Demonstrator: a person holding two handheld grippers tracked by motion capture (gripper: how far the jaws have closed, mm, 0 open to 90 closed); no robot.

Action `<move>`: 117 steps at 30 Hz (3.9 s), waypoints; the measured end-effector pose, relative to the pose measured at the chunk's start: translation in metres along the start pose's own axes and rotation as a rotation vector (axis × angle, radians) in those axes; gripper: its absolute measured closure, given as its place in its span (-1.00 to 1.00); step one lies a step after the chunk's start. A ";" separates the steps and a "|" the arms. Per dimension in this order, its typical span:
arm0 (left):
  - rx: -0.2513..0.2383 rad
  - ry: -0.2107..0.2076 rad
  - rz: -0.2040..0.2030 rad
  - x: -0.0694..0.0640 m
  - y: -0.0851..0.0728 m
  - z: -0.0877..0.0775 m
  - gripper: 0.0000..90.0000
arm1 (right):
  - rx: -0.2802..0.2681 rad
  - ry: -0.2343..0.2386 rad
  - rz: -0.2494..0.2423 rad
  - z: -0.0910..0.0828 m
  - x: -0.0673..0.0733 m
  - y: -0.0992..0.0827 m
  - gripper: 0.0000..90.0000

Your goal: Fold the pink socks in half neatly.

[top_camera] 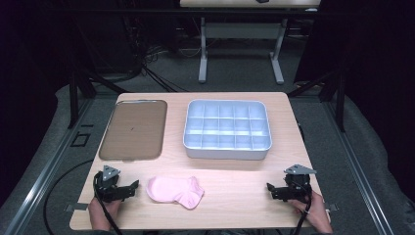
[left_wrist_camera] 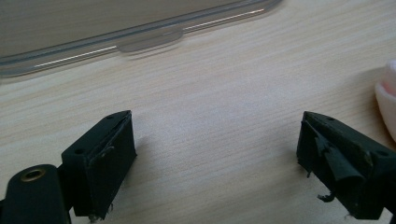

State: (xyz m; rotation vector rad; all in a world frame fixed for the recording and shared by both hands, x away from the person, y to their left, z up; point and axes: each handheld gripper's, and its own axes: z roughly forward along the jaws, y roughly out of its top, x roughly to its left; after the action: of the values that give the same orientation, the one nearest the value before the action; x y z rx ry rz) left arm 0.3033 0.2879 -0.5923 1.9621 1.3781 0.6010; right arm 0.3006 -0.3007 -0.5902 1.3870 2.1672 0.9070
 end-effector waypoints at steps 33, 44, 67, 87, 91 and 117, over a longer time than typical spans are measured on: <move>-0.014 -0.013 -0.041 -0.012 0.005 -0.018 -1.00 | 0.010 -0.040 0.030 0.001 0.003 0.002 -1.00; -0.105 -0.128 0.055 -0.058 0.033 -0.050 -0.99 | 0.002 -0.039 0.034 0.001 0.003 0.002 -1.00; -0.001 -0.261 0.173 -0.127 0.047 -0.017 -0.93 | 0.000 -0.039 0.035 0.001 0.003 0.002 -1.00; 0.148 -0.200 0.200 -0.146 0.037 0.011 -0.41 | 0.002 -0.048 0.045 0.001 0.002 0.002 -0.98; 0.150 -0.181 0.210 -0.149 0.037 0.010 -0.33 | 0.001 -0.051 0.048 0.000 0.002 0.002 -0.96; 0.139 -0.182 0.205 -0.153 0.036 0.006 0.49 | -0.004 -0.056 0.057 0.001 0.002 0.001 -0.96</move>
State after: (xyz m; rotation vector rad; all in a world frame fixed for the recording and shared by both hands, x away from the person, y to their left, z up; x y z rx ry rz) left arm 0.2786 0.1342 -0.5695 2.2283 1.1435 0.4151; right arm 0.3010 -0.2984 -0.5896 1.4611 2.0936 0.8818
